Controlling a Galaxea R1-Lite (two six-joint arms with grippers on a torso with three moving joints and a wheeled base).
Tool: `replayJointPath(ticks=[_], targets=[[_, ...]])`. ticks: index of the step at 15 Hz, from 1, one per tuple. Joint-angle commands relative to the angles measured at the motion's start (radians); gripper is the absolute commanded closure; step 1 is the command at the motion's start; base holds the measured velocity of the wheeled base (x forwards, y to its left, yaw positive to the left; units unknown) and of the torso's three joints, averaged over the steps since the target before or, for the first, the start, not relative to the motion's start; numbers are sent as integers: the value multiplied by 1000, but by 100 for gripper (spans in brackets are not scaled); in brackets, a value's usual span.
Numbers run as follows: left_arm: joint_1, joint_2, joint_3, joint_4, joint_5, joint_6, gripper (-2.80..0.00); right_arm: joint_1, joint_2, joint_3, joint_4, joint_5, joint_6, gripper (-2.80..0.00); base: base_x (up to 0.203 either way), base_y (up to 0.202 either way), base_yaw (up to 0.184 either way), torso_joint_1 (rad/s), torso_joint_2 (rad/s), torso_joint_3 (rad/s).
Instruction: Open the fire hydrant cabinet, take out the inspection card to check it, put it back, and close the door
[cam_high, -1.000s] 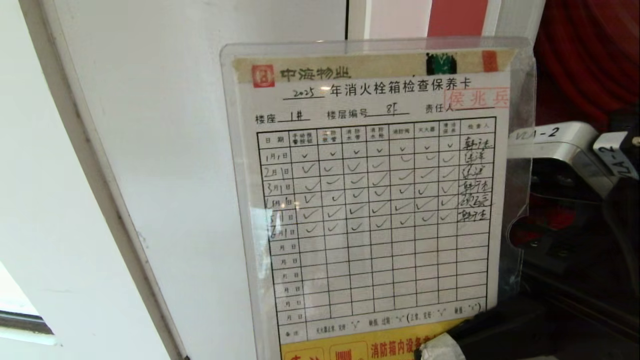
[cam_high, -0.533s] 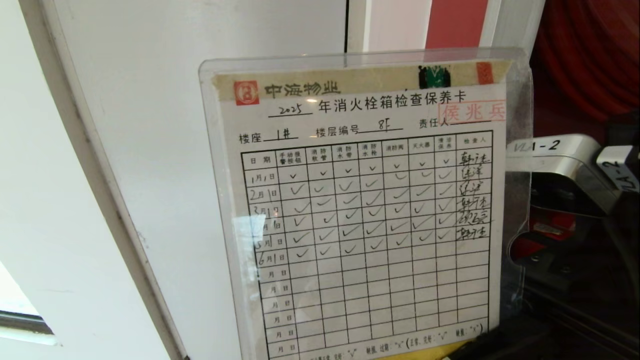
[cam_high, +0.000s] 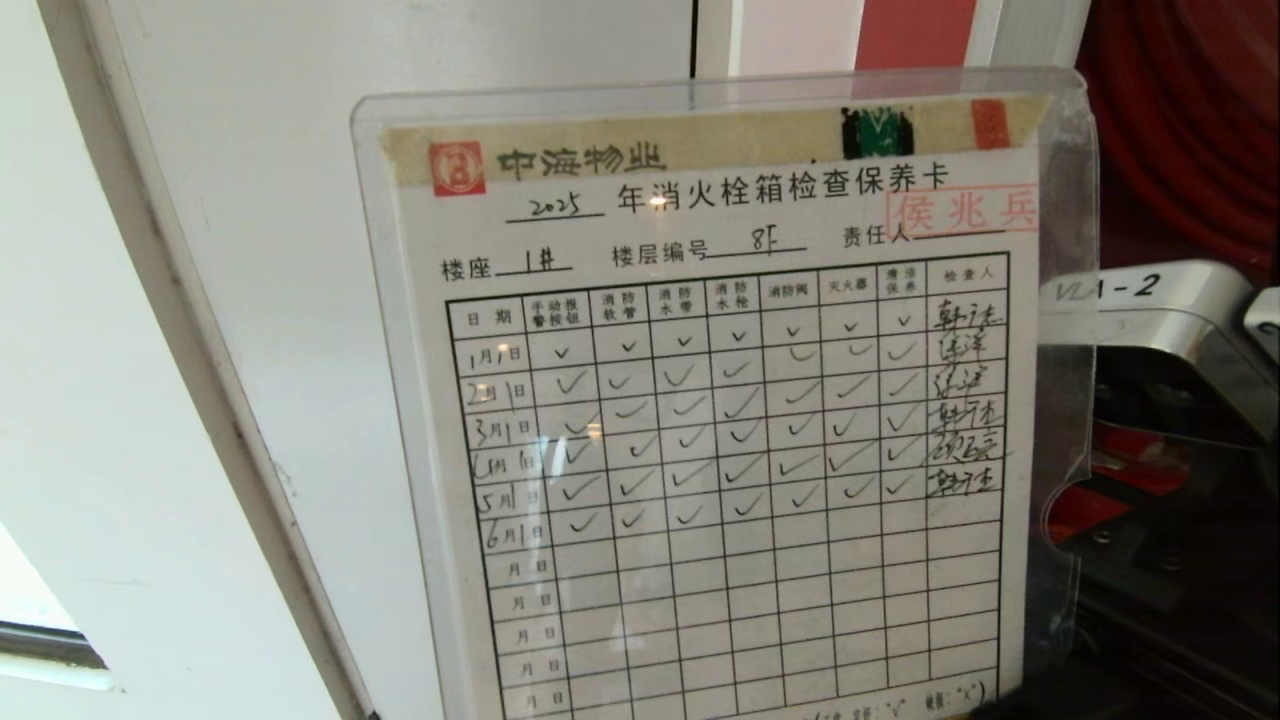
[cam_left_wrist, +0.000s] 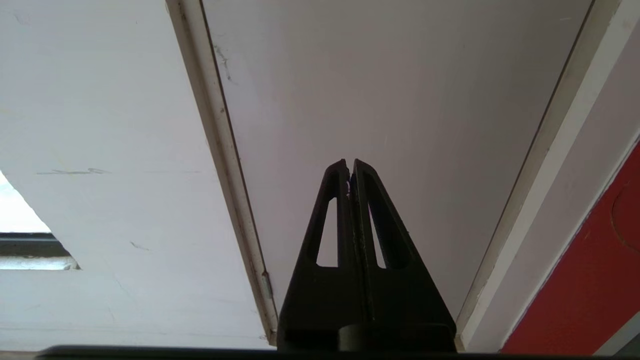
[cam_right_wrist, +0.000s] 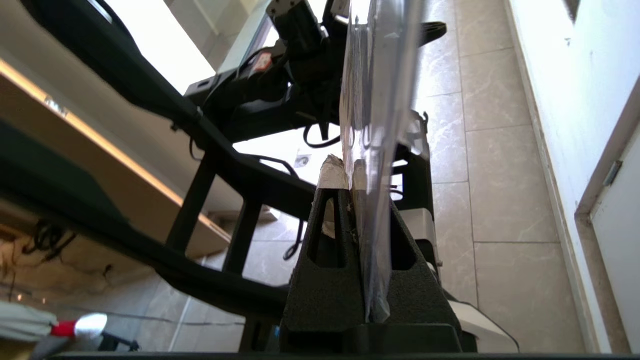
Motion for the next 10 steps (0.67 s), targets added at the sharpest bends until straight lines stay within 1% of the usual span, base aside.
replayJointPath(ticks=[1, 4, 7, 10], targets=[[0, 0, 0, 0, 0, 0, 0, 33, -9, -6, -24, -43, 36, 0, 0, 0, 0, 0, 0, 0], [0, 0, 0, 0, 0, 0, 0, 35, -12, -8, -45, -67, 71, 0, 0, 0, 0, 0, 0, 0], [0, 0, 0, 0, 0, 0, 0, 47, -18, -8, -45, -80, 72, 0, 0, 0, 0, 0, 0, 0], [0, 0, 0, 0, 0, 0, 0, 65, -18, -8, -45, -114, 70, 0, 0, 0, 0, 0, 0, 0]])
